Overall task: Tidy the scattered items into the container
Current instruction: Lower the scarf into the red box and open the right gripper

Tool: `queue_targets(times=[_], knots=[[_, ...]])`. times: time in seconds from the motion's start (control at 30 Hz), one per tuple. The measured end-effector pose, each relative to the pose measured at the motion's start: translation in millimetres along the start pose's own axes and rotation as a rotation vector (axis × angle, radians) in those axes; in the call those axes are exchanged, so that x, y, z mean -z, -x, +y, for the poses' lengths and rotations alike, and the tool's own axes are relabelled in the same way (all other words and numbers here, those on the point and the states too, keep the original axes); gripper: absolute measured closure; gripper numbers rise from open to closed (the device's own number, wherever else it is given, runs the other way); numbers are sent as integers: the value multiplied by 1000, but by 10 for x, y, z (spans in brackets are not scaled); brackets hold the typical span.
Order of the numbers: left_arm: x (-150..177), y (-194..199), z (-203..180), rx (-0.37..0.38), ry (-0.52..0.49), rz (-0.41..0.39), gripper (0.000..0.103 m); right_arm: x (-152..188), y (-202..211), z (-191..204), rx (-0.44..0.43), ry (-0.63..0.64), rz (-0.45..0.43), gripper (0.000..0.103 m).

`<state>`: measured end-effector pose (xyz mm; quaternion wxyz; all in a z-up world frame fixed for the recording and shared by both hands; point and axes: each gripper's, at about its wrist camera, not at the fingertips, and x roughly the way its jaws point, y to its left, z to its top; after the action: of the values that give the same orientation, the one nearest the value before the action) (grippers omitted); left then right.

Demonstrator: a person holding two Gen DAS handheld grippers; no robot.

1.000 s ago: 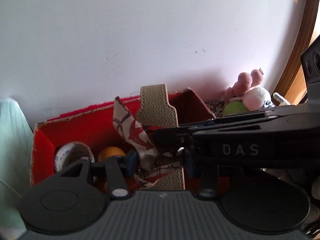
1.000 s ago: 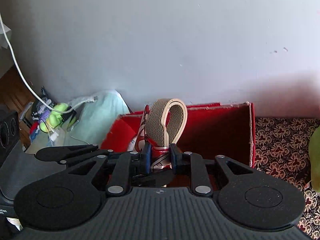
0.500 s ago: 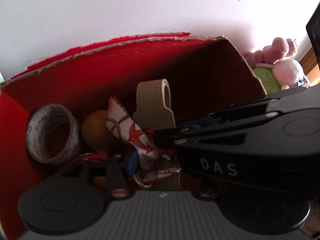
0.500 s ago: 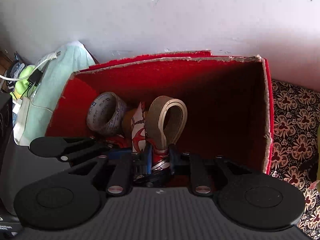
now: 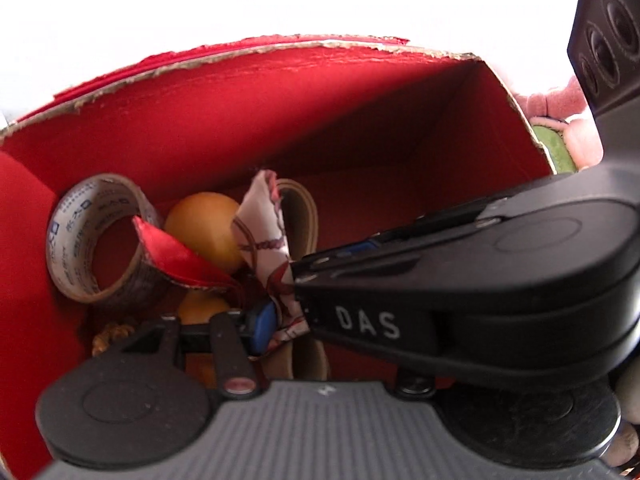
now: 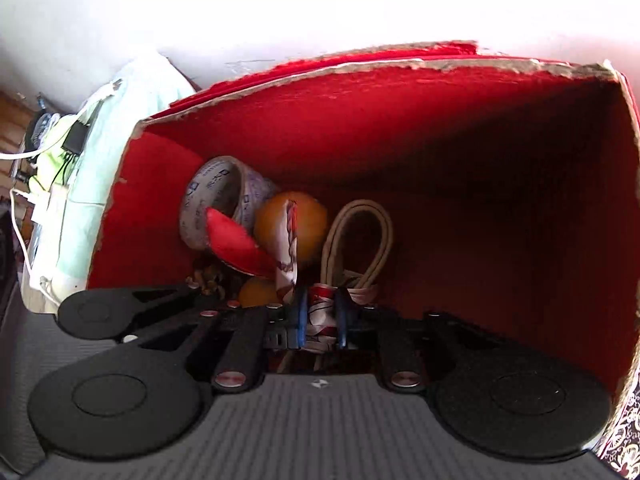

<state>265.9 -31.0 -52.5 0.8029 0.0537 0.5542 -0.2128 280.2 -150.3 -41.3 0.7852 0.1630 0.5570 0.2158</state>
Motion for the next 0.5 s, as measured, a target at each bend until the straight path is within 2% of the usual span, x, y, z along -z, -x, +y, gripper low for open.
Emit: queue_targets(times=[0.23, 0.37, 0.47, 0.5], knots=[[56, 6, -61, -45, -3, -29, 63, -7, 17, -10, 5, -6, -3, 85], [99, 18, -88, -85, 4, -52, 62, 22, 93, -21, 10, -11, -49, 79], [126, 15, -101, -108, 18, -66, 62, 43, 117, 6, 24, -2, -83, 79], [134, 14, -106, -116, 22, -72, 59, 48, 125, 16, 29, 1, -93, 79]])
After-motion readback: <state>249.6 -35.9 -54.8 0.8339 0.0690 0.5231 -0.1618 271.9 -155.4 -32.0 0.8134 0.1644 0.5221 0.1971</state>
